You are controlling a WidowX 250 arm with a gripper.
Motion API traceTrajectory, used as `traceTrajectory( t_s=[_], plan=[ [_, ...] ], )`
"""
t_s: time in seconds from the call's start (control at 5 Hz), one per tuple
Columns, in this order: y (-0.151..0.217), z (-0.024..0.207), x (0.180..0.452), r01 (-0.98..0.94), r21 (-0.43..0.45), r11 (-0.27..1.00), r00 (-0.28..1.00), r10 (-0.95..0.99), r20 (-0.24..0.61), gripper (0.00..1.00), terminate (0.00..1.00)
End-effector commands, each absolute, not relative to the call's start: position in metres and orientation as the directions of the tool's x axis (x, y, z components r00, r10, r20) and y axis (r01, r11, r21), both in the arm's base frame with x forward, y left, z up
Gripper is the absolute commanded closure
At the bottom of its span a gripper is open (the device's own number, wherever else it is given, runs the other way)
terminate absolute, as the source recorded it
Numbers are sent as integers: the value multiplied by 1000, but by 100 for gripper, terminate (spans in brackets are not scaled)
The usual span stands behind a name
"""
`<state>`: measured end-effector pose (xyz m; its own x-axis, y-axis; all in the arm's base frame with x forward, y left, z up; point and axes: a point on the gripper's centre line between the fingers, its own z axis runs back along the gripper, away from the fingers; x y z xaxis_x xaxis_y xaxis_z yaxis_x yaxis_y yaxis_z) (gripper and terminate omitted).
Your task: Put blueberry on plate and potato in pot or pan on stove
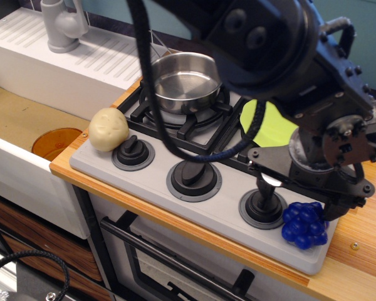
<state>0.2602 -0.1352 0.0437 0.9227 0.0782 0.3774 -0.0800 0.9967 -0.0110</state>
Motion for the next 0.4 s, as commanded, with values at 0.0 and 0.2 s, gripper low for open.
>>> traceTrajectory(
  t_s=[0.0, 0.2],
  plan=[
    [-150, 63, 252, -99, -44, 994, 899, 108, 425, 0, 0],
    [-157, 59, 247, -108, -46, 993, 893, 117, 434, 0, 0]
  ],
)
